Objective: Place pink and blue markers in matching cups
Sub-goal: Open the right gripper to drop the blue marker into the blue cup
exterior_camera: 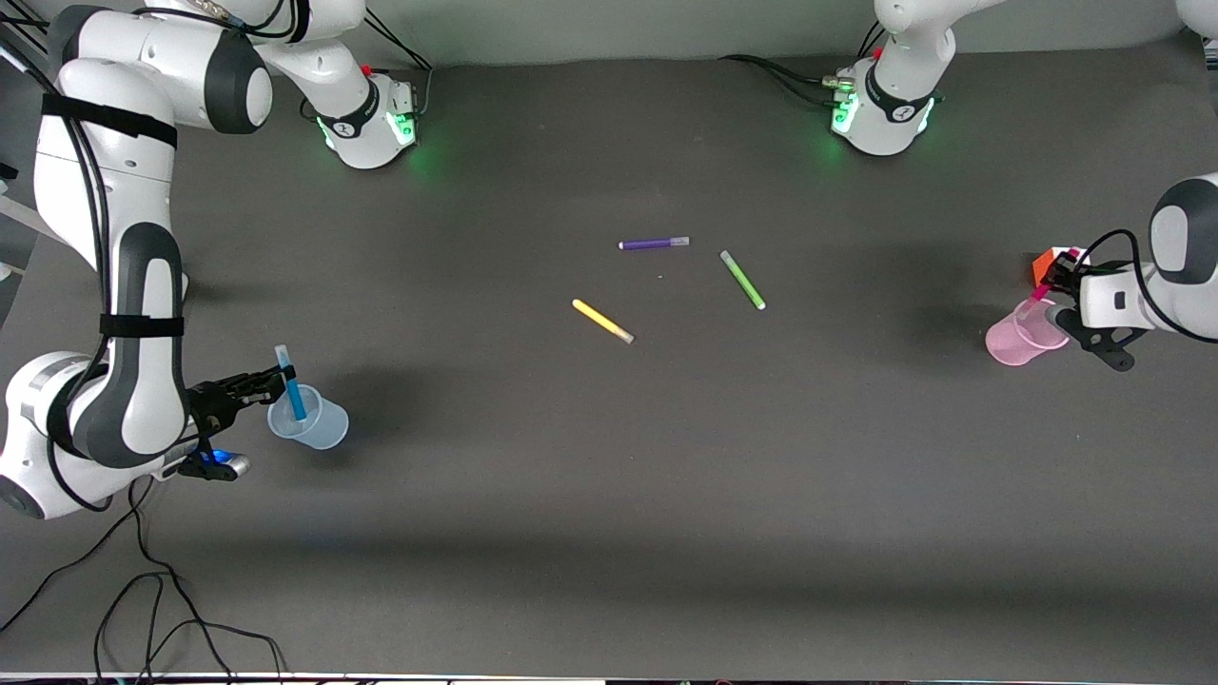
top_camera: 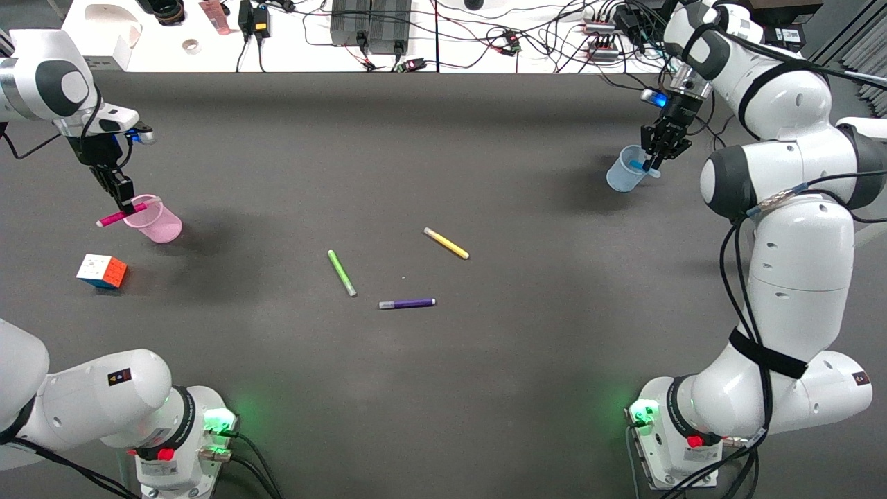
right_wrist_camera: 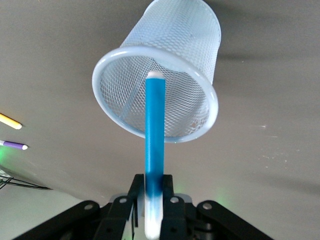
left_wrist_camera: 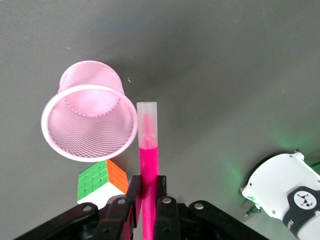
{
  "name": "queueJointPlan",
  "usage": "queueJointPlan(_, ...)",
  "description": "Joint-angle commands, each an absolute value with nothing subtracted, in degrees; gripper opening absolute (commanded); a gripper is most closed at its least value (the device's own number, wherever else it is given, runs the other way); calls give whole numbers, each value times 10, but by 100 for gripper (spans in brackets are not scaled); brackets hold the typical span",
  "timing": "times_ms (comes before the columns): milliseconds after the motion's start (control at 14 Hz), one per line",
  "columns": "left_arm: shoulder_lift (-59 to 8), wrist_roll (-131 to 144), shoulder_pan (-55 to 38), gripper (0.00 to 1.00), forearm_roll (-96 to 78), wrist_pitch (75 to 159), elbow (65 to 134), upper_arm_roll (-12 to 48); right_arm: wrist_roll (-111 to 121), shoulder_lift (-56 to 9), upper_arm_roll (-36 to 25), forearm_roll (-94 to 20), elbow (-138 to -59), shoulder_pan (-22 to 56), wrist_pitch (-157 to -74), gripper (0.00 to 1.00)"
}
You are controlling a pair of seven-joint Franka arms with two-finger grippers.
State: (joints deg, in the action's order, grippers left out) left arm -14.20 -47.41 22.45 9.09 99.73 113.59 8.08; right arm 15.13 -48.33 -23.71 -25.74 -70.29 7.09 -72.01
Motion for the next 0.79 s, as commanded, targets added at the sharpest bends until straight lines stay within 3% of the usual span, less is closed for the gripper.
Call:
queueJointPlan(0,-177,-483,245,0,98,989,1091,88,162,-496,-236,-267,-679,64,-706,87)
queueJointPlan(71,-180,-483,248,0,111,991,1088,88,161,-496,-236,-267,-679,64,-706,97)
queueJointPlan(143,-181,-484,251,0,129,994,1088,89,161,-493,-236,-266,-678,65,-706,100)
queueJointPlan(429,-192,-537,254,0,153,1020,1092,88,131,-456,-240,-244,-664,83,-706,100)
queueJointPlan(714,-200,-555,242,0,213,1041,1093,91,60,-378,-246,-219,-676,105,-712,100)
